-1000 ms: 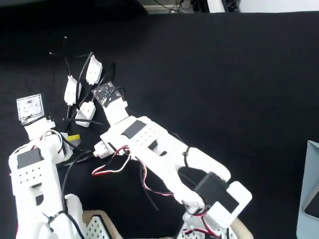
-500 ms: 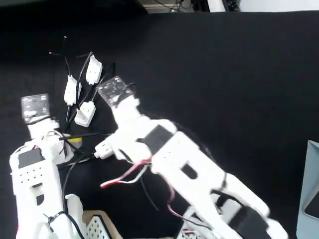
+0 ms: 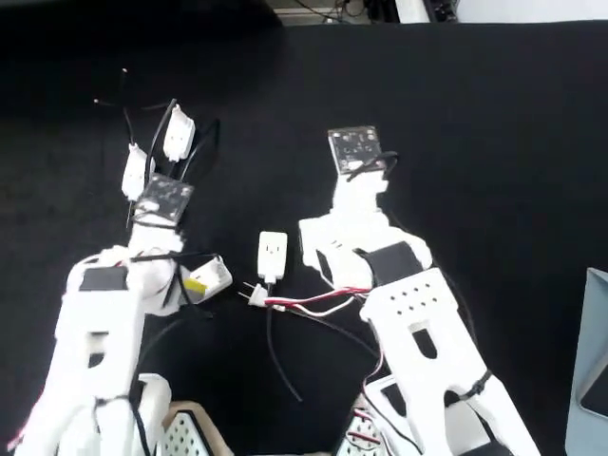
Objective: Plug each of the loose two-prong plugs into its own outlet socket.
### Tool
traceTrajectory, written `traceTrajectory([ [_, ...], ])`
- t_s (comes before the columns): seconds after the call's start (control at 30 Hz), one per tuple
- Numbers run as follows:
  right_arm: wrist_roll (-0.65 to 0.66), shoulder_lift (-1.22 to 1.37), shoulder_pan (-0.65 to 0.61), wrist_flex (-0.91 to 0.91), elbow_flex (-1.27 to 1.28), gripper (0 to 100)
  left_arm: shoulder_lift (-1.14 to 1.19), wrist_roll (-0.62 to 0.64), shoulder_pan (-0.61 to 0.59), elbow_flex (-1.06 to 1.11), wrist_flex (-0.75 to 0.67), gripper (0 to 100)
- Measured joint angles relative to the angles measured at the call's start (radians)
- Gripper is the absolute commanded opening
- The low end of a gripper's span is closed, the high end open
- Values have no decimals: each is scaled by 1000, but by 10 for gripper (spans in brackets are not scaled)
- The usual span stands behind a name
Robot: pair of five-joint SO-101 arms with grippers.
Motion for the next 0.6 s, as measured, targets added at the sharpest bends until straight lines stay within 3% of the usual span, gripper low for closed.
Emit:
traceTrajectory([
  [0.23,0,-2,5,-26,11,170,339,-3,77,-180,0,316],
  [0.4,0,-2,3,-26,11,170,508,-3,123,-267,0,206],
  [0.6,0,-2,3,-58,49,170,549,-6,150,-284,-12,95],
])
